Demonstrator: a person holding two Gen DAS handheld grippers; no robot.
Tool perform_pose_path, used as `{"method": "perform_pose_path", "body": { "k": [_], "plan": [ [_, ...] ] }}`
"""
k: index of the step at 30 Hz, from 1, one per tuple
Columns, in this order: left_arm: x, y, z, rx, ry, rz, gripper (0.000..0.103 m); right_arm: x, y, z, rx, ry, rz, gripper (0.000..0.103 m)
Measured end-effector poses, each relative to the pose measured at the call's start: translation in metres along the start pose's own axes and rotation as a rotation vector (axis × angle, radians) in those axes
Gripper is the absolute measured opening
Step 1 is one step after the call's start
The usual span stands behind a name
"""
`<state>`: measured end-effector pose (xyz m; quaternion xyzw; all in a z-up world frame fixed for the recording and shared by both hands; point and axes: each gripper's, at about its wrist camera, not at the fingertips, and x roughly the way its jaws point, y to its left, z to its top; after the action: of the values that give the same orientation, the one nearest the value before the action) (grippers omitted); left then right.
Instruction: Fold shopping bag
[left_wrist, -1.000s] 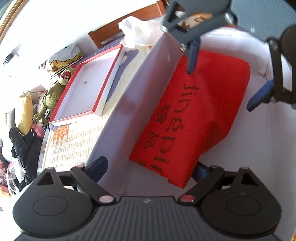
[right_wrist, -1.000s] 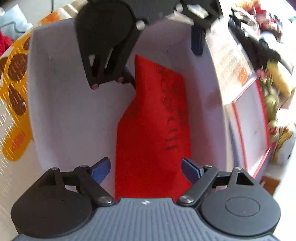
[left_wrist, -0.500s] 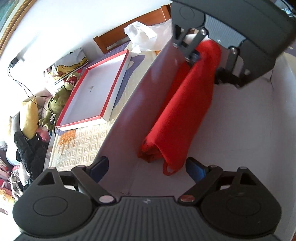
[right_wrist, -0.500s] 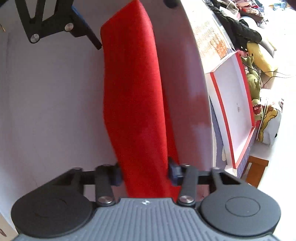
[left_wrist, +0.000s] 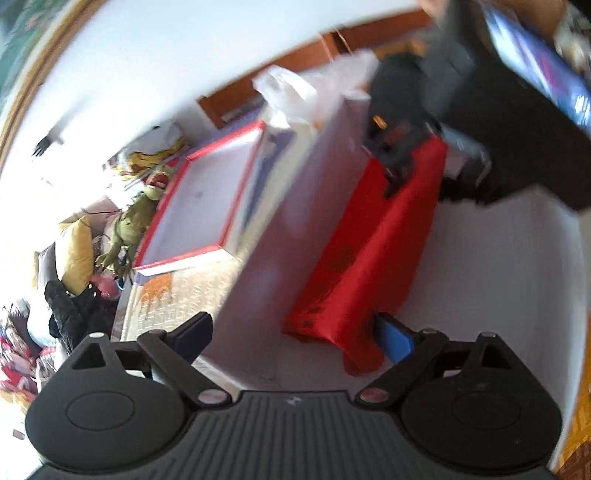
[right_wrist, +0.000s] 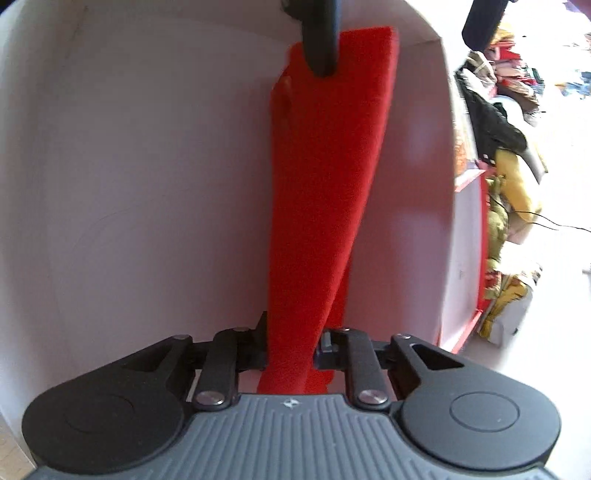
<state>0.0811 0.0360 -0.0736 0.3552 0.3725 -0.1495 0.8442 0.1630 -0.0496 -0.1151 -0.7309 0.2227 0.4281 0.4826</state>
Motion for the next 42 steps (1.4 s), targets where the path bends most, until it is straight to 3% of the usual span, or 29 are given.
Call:
{"method": "perform_pose_path", "body": {
  "k": [6,7,8,10,11,15,18,20,22,25,27,30,34,38,42],
  "plan": [
    [0.006,-0.010,0.004,0.016,-0.009,0.047,0.096,0.009,-0.013,0.009,0.033,-0.003,0.032,0.035],
    [0.007,-0.011,0.004,0.018,-0.007,0.058,0.096,-0.001,-0.009,0.007,0.047,-0.012,0.033,0.047],
    [0.008,-0.012,0.004,0.020,-0.005,0.068,0.096,-0.013,-0.004,0.005,0.061,-0.021,0.035,0.064],
    [0.010,-0.015,0.004,0.035,-0.002,0.093,0.096,-0.036,0.006,0.001,0.090,-0.040,0.037,0.079],
    [0.010,-0.016,0.004,0.039,-0.001,0.096,0.096,-0.048,0.011,-0.002,0.105,-0.050,0.039,0.082],
    [0.011,-0.021,0.002,0.053,-0.004,0.112,0.096,-0.073,0.001,-0.016,0.212,-0.111,0.048,0.082],
    [0.009,-0.025,0.000,0.065,-0.008,0.129,0.096,-0.094,-0.019,-0.038,0.428,-0.193,0.107,0.078],
    [0.009,-0.030,-0.002,0.082,-0.010,0.145,0.096,-0.095,-0.030,-0.051,0.599,-0.224,0.113,0.063],
    [0.008,-0.036,-0.003,0.106,-0.010,0.158,0.096,-0.092,-0.034,-0.051,0.671,-0.230,0.104,0.051],
    [0.006,-0.046,-0.006,0.143,-0.015,0.155,0.096,-0.065,-0.055,-0.034,0.761,-0.238,0.103,0.051],
    [0.002,-0.048,-0.007,0.153,-0.022,0.148,0.096,-0.032,-0.063,-0.013,0.729,-0.196,0.128,0.051],
    [-0.008,-0.044,-0.010,0.132,-0.038,0.126,0.096,-0.046,-0.029,-0.010,0.626,-0.174,0.205,0.047],
    [-0.033,-0.014,-0.011,-0.007,-0.084,0.069,0.096,-0.042,-0.019,0.003,0.525,-0.138,0.286,0.047],
    [-0.046,0.005,-0.004,-0.079,-0.114,0.099,0.096,-0.028,-0.016,0.016,0.427,-0.080,0.332,0.048],
    [-0.051,0.019,0.002,-0.143,-0.120,0.080,0.097,-0.019,-0.014,0.026,0.348,-0.070,0.340,0.050]
  ]
}}
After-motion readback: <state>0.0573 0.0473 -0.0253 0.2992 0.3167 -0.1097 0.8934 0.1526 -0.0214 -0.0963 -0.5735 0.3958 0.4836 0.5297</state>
